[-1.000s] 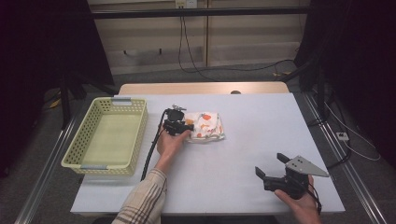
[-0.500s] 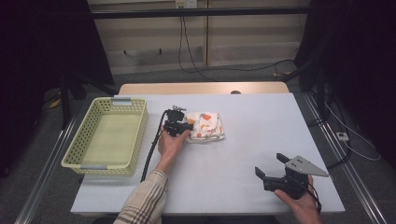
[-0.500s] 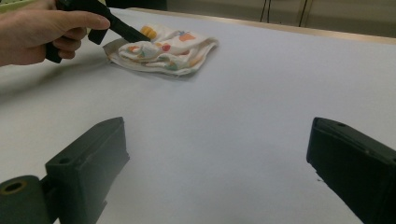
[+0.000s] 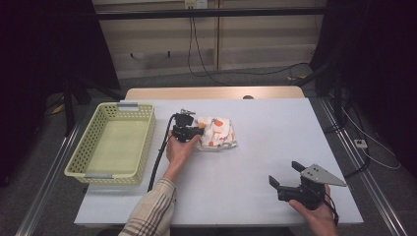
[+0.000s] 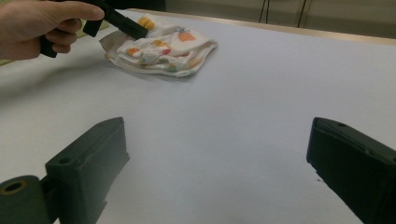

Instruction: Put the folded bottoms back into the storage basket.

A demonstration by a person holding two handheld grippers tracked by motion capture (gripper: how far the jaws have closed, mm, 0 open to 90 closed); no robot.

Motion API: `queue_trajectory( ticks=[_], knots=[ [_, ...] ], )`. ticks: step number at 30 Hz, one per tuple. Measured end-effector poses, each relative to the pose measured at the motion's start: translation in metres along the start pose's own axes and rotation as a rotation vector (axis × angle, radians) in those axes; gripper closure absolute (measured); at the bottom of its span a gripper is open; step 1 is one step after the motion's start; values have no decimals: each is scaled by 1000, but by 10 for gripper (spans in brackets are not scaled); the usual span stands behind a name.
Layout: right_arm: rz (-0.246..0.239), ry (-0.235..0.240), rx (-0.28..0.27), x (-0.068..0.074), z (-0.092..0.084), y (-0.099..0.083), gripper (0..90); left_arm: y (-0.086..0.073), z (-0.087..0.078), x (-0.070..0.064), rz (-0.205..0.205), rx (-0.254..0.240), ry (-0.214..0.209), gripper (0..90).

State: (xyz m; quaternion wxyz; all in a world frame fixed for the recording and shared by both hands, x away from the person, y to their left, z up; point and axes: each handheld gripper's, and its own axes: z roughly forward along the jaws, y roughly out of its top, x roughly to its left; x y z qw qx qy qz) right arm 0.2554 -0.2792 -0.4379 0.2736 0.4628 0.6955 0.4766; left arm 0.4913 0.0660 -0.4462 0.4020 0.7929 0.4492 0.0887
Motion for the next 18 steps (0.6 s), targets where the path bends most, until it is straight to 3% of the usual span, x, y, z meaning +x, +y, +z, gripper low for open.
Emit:
queue_trajectory(
  ticks=[10,18],
  knots=[
    [-2,0,2,0,0,0,53,6,-10,-3,3,-39,-45,815],
    [-1,0,0,0,0,0,53,11,-17,-8,36,-70,-47,815]
  ],
)
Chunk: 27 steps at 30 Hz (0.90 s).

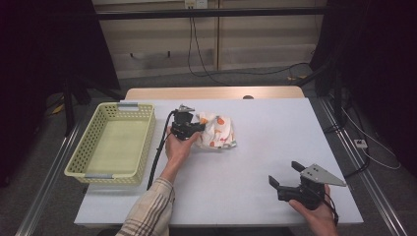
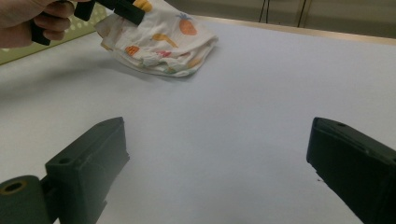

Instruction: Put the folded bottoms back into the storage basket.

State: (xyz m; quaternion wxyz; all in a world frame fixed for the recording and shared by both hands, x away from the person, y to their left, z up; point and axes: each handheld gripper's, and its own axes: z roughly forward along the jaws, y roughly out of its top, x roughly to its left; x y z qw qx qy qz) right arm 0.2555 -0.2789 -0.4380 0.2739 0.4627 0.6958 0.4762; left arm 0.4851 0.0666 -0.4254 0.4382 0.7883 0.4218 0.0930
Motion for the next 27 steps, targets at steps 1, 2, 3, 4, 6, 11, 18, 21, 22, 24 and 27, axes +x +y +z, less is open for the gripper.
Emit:
queue_trajectory(
  ticks=[1,2,3,4,6,11,18,21,22,24,27],
  knots=[
    [1,0,0,0,0,0,53,1,-1,0,3,-2,-7,815],
    [1,0,1,0,0,0,53,1,-2,-1,2,-7,-9,815],
    [1,0,0,0,0,0,53,2,-3,-2,7,-9,-9,815],
    [2,0,0,0,0,0,53,2,-4,-4,7,-19,-12,815],
    [2,0,0,0,0,0,53,5,-7,-7,23,-27,-17,815],
    [2,0,0,0,0,0,53,9,-12,-11,21,-48,-42,815],
    [3,2,1,0,0,0,53,13,-21,-12,45,-59,-38,815],
    [1,2,2,0,0,0,53,15,-25,-12,49,-69,-36,815],
    [0,1,3,0,0,0,53,15,-27,-12,49,-75,-38,815],
    [0,2,2,0,0,0,53,16,-28,-12,52,-79,-36,815],
    [0,1,2,0,1,0,53,18,-33,-13,73,-82,-38,815]
  ],
)
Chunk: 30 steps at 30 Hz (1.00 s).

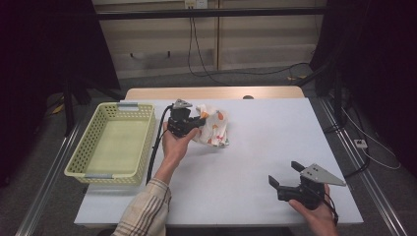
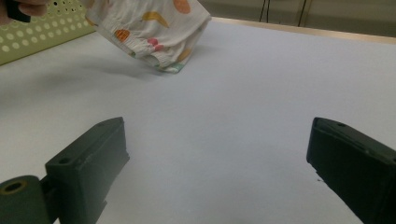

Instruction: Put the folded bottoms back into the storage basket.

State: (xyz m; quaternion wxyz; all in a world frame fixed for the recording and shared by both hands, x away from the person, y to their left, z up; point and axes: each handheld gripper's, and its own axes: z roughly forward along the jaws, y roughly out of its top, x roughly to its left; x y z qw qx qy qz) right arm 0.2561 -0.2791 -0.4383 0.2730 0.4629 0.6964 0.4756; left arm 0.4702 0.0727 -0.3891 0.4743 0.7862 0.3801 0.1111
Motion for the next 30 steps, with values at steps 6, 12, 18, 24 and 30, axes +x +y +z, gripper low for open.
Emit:
queue_trajectory(
  ticks=[6,12,18,24,30],
  knots=[
    [3,-1,-2,0,0,0,53,3,-8,-4,12,-23,-12,815],
    [3,-1,-2,0,0,0,53,4,-12,-4,29,-32,-7,816],
    [4,-1,-3,0,0,0,53,6,-21,-6,57,-30,0,816],
    [2,-1,-9,0,-1,1,53,8,-30,-7,60,-43,-6,816],
    [-4,4,-15,0,-1,1,48,11,-42,-7,78,-56,1,816]
  ],
)
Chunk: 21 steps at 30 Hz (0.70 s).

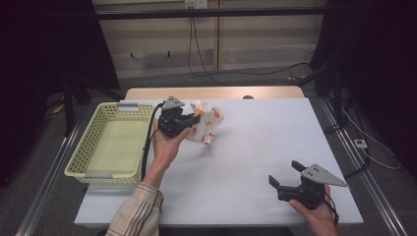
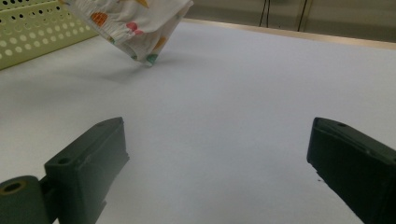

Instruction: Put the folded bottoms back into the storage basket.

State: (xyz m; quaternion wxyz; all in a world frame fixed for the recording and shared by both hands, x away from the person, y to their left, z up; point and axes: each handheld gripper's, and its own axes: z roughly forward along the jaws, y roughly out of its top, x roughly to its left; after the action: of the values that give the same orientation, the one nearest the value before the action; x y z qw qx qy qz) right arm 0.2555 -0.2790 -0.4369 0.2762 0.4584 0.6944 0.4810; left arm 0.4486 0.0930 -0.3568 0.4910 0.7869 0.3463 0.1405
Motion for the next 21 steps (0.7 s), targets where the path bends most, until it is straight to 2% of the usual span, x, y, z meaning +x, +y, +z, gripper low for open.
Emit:
queue_trajectory(
  ticks=[2,8,17,21],
  knots=[
    [1,4,-1,1,1,0,44,1,-3,0,2,-6,-2,816],
    [-9,8,-5,1,0,0,39,2,-8,-7,48,5,9,816],
    [-5,7,-2,2,1,0,39,3,-18,-6,46,-8,5,817],
    [-2,5,0,1,1,0,40,4,-27,-7,62,-12,14,817]
  ],
)
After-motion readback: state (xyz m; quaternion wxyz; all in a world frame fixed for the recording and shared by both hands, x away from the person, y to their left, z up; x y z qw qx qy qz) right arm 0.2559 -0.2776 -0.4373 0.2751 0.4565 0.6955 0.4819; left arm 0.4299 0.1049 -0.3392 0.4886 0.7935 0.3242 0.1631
